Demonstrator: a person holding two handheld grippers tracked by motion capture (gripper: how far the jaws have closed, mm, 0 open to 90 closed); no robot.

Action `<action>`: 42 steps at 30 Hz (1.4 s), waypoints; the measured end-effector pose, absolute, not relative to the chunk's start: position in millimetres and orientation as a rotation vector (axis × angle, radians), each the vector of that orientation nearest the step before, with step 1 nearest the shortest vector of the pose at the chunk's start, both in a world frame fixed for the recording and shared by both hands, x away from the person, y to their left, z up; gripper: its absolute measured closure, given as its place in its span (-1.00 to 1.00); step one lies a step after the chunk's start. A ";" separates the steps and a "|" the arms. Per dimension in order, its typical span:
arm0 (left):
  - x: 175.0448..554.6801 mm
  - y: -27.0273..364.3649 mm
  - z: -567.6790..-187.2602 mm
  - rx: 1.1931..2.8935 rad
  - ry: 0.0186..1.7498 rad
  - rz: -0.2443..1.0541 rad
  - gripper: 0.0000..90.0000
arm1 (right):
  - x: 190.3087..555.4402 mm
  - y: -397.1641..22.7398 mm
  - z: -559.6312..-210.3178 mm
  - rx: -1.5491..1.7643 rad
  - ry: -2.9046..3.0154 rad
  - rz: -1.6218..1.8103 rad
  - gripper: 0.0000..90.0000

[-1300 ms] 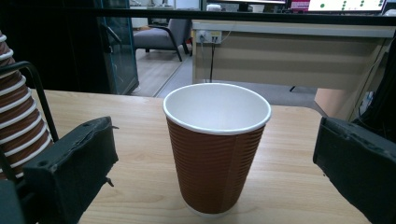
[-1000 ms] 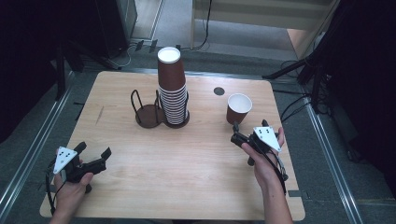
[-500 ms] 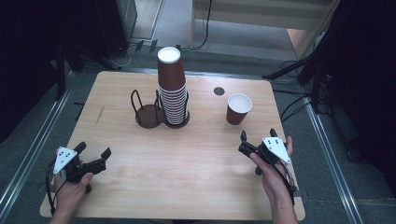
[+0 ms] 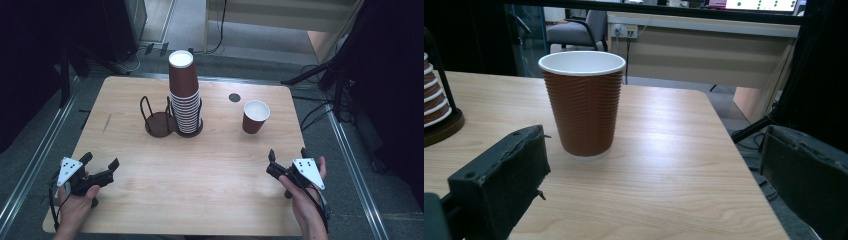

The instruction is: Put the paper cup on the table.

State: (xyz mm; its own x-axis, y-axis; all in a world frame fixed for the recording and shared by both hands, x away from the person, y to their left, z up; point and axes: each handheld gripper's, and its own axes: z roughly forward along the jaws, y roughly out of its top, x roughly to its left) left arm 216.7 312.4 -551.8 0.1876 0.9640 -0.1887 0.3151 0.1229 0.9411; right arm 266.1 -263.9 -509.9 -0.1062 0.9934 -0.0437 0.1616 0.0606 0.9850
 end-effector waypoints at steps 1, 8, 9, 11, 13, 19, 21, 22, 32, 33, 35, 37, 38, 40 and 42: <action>216.6 312.2 -551.8 1.398 1.330 0.771 -1.00 | 264.0 -266.5 -509.7 1.239 1.428 1.160 -1.00; 216.7 312.2 -551.8 1.397 1.332 0.772 -1.00 | 247.9 -283.9 -509.4 1.245 1.410 1.140 -1.00; 216.7 312.1 -551.8 1.397 1.333 0.773 -1.00 | 246.3 -285.6 -509.6 1.243 1.408 1.138 -1.00; 216.6 312.1 -551.8 1.397 1.333 0.773 -1.00 | 240.9 -290.4 -510.0 1.255 1.403 1.133 -1.00; 216.7 312.2 -551.8 1.397 1.333 0.774 -1.00 | 235.4 -295.2 -510.8 1.262 1.399 1.128 -1.00; 216.6 312.1 -551.8 1.396 1.334 0.776 -1.00 | 219.7 -312.2 -515.9 1.281 1.385 1.110 -1.00; 216.6 312.2 -551.8 1.396 1.334 0.776 -1.00 | 215.3 -316.8 -518.5 1.291 1.379 1.109 -1.00; 216.5 312.3 -551.8 1.395 1.335 0.776 -1.00 | 213.7 -318.4 -519.5 1.295 1.378 1.105 -1.00; 216.3 312.1 -551.7 1.398 1.338 0.773 -1.00 | 195.2 -335.0 -535.2 1.321 1.376 1.091 -1.00; 216.3 312.1 -551.7 1.397 1.339 0.773 -1.00 | 194.0 -336.1 -536.9 1.322 1.376 1.085 -1.00; 216.3 312.0 -551.8 1.396 1.340 0.773 -1.00 | 190.8 -338.5 -541.1 1.335 1.377 1.081 -1.00; 216.4 312.1 -551.8 1.395 1.340 0.773 -1.00 | 187.8 -340.6 -544.5 1.343 1.377 1.078 -1.00; 216.4 312.1 -551.8 1.395 1.341 0.773 -1.00 | 186.7 -341.5 -545.9 1.345 1.376 1.077 -1.00; 216.5 312.0 -551.8 1.395 1.341 0.773 -1.00 | 185.0 -342.2 -547.1 1.355 1.368 1.081 -1.00; 216.5 312.1 -551.8 1.395 1.342 0.774 -1.00 | 184.5 -342.5 -547.2 1.351 1.366 1.081 -1.00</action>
State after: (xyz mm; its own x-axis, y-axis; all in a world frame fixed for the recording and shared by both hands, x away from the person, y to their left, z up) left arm 216.5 312.1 -551.8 0.1767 0.9657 -0.1902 0.3191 0.1266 0.9392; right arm 184.5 -342.5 -547.2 0.0056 0.9998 -0.0209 0.2090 0.0192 0.9777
